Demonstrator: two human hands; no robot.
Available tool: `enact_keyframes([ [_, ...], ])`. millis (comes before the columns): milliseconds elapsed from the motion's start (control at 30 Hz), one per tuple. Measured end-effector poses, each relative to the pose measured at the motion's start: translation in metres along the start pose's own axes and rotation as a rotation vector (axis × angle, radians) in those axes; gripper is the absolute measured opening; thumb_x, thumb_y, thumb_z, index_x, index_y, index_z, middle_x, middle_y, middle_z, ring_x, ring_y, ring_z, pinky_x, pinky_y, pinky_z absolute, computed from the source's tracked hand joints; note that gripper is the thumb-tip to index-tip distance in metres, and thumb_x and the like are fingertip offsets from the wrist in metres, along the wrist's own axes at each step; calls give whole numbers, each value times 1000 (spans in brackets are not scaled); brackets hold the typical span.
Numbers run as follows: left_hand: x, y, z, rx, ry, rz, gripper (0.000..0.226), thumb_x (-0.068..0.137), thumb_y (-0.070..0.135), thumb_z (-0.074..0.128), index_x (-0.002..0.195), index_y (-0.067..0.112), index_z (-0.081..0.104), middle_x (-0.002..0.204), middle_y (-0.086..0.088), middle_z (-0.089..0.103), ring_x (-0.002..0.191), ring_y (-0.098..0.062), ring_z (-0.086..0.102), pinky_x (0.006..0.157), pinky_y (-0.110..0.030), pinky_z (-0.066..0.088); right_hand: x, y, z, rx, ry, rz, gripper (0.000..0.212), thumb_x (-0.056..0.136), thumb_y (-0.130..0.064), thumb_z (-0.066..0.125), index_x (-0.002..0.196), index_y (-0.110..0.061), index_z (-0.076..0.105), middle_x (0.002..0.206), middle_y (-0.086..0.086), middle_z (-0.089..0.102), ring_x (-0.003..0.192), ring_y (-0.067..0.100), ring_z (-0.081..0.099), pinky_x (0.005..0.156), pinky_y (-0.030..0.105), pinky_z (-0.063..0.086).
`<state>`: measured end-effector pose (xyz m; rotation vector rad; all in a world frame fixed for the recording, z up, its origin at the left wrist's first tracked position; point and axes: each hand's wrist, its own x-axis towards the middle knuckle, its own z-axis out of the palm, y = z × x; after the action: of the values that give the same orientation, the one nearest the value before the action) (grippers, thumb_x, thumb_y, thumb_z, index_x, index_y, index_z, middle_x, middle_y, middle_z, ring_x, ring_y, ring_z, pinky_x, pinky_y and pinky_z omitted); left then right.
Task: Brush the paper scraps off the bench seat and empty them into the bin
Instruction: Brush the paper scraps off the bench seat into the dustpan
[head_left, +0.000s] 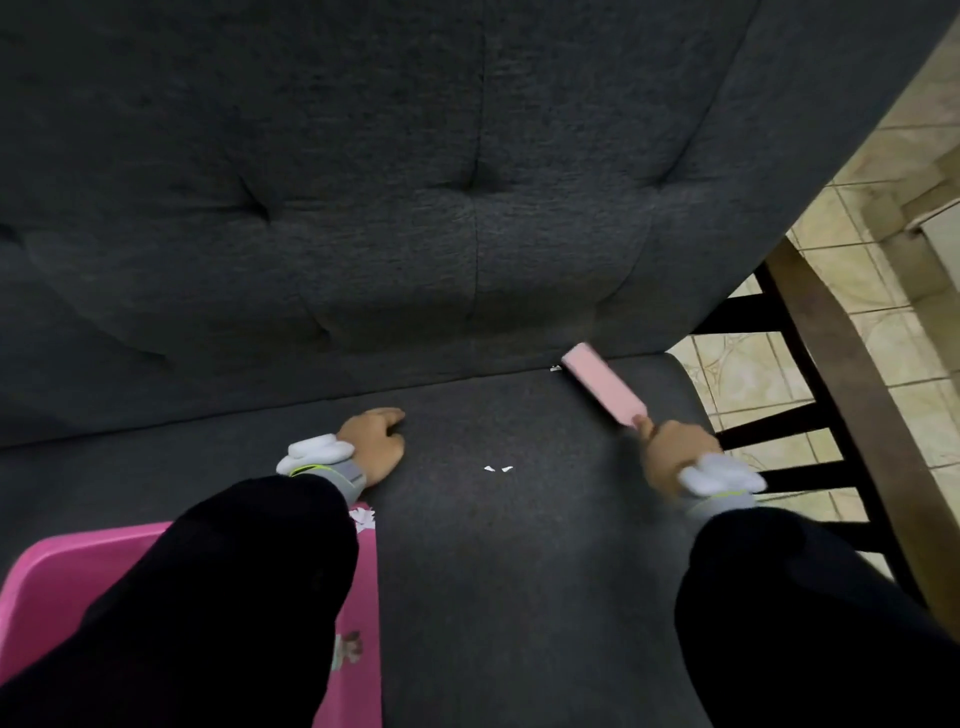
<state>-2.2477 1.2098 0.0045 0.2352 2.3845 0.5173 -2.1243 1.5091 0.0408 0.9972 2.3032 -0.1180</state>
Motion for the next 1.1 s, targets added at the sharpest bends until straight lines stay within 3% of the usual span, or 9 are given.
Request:
enact_keyframes([
  [200,11,2,4,32,-46,17,46,91,12,46,137,16,46,149,2,38,137,-17,34,108,-16,22,5,-26,2,13,13,-6,56,99,-45,24,119,-6,59,122,18,60,113,36,57,91,40,46],
  [267,16,-2,2,29,-56,8,46,91,12,47,137,16,46,149,2,38,137,-17,35,109,-17,22,12,-24,1,5,18,-25,58,99,-47,24,114,-5,61,117,19,62,107,37,60,83,38,46],
  [333,20,-5,0,15,-58,-2,46,91,12,47,137,15,46,148,2,38,137,-17,35,109,-19,22,14,-19,-3,-10,31,-96,58,98,-49,24,107,-6,63,111,19,64,99,35,62,74,33,42],
  [500,23,-11,0,1,-55,-4,45,91,11,47,136,13,47,148,0,40,137,-18,36,108,-17,21,5,-11,-14,-152,82,-403,55,95,-56,24,92,-19,66,95,11,68,93,31,63,69,31,40],
  [600,22,-15,-4,7,-65,-6,45,91,10,46,136,13,47,147,-1,40,136,-19,37,107,-17,22,2,4,-24,-163,122,-371,56,95,-57,23,90,-21,65,80,9,63,78,30,59,65,30,41],
  [767,27,-20,-11,2,-46,-15,44,90,9,47,134,13,50,146,-1,42,136,-18,38,108,-18,22,14,30,-40,-124,120,-155,58,95,-57,23,106,-20,66,104,16,67,95,33,63,74,34,45],
  [867,27,-26,-15,-7,-40,-34,43,89,9,48,132,14,52,144,-1,45,134,-19,40,108,-19,24,14,1,-29,-115,57,-162,59,95,-55,22,108,-15,65,110,16,66,101,33,62,81,35,46],
  [1000,19,-37,-21,-16,-32,-42,43,88,10,48,131,15,54,142,0,48,132,-19,43,108,-21,27,-8,-40,-2,18,9,-158,60,97,-51,23,106,-8,63,111,18,65,100,34,62,79,34,45],
  [1100,6,-47,-29,-20,11,-46,43,88,10,49,130,16,55,141,0,49,132,-19,43,107,-21,28,-32,-57,15,58,-6,-262,58,97,-51,23,102,-12,65,109,17,65,100,34,61,82,35,46],
])
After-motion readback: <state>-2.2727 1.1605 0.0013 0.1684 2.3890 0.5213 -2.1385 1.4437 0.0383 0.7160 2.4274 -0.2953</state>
